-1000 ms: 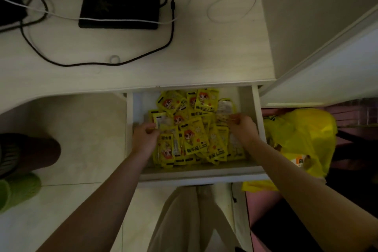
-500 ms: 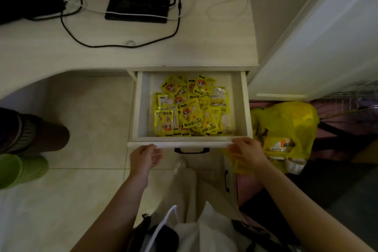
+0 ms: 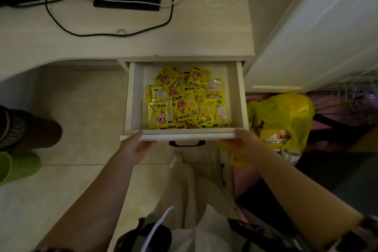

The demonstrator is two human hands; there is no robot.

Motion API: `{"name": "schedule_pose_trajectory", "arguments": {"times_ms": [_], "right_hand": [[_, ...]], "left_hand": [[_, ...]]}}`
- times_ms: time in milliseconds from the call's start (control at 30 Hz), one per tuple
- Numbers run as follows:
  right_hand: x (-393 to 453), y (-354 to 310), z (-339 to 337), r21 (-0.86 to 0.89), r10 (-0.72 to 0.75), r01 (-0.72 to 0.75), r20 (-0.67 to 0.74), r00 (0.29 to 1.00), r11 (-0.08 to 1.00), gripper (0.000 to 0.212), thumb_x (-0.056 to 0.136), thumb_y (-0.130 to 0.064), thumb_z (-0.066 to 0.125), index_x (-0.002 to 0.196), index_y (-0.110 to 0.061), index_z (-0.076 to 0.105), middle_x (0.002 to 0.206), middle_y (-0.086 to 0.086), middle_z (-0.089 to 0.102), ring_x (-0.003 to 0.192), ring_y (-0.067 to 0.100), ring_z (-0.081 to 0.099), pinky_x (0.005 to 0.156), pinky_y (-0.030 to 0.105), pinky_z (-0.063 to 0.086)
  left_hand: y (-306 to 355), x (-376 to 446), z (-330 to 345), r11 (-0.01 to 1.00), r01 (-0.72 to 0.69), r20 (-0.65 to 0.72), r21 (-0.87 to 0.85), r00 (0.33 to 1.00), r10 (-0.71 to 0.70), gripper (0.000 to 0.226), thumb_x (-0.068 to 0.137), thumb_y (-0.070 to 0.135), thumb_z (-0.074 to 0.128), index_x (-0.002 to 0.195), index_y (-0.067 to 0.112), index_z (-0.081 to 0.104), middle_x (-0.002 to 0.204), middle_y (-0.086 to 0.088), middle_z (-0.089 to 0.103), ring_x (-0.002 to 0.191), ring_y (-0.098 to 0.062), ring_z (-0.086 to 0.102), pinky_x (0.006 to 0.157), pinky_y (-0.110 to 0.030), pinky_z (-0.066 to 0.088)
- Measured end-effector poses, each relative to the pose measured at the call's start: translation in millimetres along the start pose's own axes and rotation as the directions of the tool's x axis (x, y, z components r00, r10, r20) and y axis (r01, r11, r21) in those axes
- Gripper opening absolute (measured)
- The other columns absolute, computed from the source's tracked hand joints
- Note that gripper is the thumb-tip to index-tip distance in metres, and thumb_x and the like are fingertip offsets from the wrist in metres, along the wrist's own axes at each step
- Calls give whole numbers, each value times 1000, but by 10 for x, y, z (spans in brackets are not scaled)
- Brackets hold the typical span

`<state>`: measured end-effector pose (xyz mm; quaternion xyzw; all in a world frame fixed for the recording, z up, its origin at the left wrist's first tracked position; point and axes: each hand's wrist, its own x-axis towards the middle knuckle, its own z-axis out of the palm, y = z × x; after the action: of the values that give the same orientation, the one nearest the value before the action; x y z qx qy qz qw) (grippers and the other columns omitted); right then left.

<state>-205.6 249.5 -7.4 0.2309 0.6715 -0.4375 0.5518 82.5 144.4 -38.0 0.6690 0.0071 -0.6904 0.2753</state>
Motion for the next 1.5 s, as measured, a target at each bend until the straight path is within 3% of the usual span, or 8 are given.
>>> {"name": "schedule_pose_trajectory", "arguments": {"times_ms": [200,367,833,1000,1167,1300,1433,1500], "right_hand": [[42,-63,141,-24,43,-44,-44,998,999,42,99,-2,38,139,4,27,141,27,39,129,42,44,105,51,38],[40,-188,259,-7,46,-47,-63,997,999,44,100,-2,38,141,4,25,144,26,36,132,40,40,111,47,33],[365,-793,702,-10,-2,2,-24,1000,1000,43,98,-1,42,138,3,27,134,28,42,122,45,49,96,55,47],[476,-1017,886,-9,-35,35,17,999,999,41,98,-5,44,135,5,32,134,31,46,117,45,54,67,50,56],[623,-1221,1030,39,-74,72,48,996,997,40,98,-6,44,135,5,32,134,33,46,119,46,53,74,50,56],[724,-1334,1128,29,-89,88,45,995,996,40,97,-2,44,135,5,33,130,33,48,119,47,52,46,42,57],[804,-1469,1182,3,-84,84,85,993,996,34,95,3,46,128,2,40,116,29,54,110,42,58,80,45,55],[839,-1530,1216,-41,-75,78,76,994,996,31,93,5,48,124,4,43,101,26,59,90,36,64,79,41,55]], "left_hand": [[26,114,33,1000,-30,-4,1,1000,30,4,94,-3,47,91,-4,48,136,-35,40,125,-48,44,97,-56,42],[127,160,132,998,-60,1,-22,998,60,15,93,-4,49,107,-7,45,133,-37,42,122,-50,45,91,-56,45],[712,398,709,999,-49,17,-5,999,49,5,93,-2,51,91,-7,50,123,-36,46,120,-49,48,95,-53,45],[938,516,941,998,-61,39,-18,997,62,12,92,-1,53,102,-7,50,126,-35,47,119,-47,50,91,-51,48],[1145,586,1163,997,-75,48,6,996,75,5,93,-2,52,93,-6,49,118,-32,50,117,-45,52,91,-53,48],[1264,628,1296,996,-88,67,33,994,86,3,93,-3,51,92,-5,50,117,-30,51,111,-43,54,88,-49,49],[1358,660,1391,993,-107,94,59,990,101,2,93,-4,51,93,-3,52,116,-29,52,115,-43,53,89,-46,49],[1402,695,1435,990,-122,95,71,989,115,4,92,-6,50,94,-2,52,117,-30,53,115,-42,54,90,-45,49]]}}
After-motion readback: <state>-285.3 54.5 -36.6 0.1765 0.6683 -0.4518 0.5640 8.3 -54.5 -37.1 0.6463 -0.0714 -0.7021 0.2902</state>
